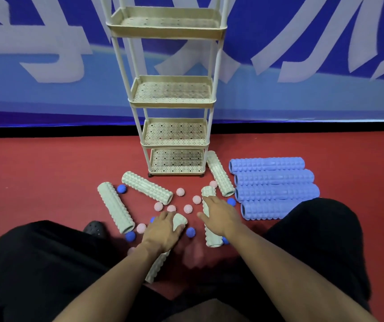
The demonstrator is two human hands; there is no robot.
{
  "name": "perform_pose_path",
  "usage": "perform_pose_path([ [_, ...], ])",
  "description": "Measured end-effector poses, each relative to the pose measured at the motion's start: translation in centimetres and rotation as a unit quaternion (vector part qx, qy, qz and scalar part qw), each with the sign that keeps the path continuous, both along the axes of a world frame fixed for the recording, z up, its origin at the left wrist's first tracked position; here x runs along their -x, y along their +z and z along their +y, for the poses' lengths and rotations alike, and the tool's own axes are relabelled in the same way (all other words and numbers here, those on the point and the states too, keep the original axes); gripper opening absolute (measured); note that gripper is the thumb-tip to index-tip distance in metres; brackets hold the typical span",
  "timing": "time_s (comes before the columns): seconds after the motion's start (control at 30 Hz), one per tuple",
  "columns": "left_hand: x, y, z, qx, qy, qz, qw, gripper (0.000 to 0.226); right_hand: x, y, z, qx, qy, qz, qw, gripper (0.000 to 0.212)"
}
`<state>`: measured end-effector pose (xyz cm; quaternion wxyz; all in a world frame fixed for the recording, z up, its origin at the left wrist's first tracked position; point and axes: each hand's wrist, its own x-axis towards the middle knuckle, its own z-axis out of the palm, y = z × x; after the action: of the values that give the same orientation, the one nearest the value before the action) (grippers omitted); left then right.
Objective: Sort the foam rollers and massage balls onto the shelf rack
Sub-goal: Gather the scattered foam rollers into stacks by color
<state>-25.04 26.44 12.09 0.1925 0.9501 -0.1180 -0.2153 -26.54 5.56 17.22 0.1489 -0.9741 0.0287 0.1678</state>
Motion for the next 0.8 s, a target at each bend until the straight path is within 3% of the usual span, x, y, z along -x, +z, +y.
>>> perform_pose_path([
  [0.37, -4.0, -5.6, -2.6, -0.016, 0.016, 0.057, 0.998, 0.058, -2.8, -5.9, -3.9, 0.012, -0.011, 0.06, 0.998, 0.062],
  [0.6, -5.8, -10.6, -3.3, -0.029, 0.059, 0.145, 0.987, 0.067, -4.3, -10.9, -6.0, -0.006, -0.041, 0.118, 0.992, 0.065],
  [0.8, -8.0, -13.6, -5.6, -0.036, 0.054, 0.167, 0.984, 0.068, -7.2, -14.4, -8.8, -0.014, -0.06, 0.138, 0.988, 0.066],
])
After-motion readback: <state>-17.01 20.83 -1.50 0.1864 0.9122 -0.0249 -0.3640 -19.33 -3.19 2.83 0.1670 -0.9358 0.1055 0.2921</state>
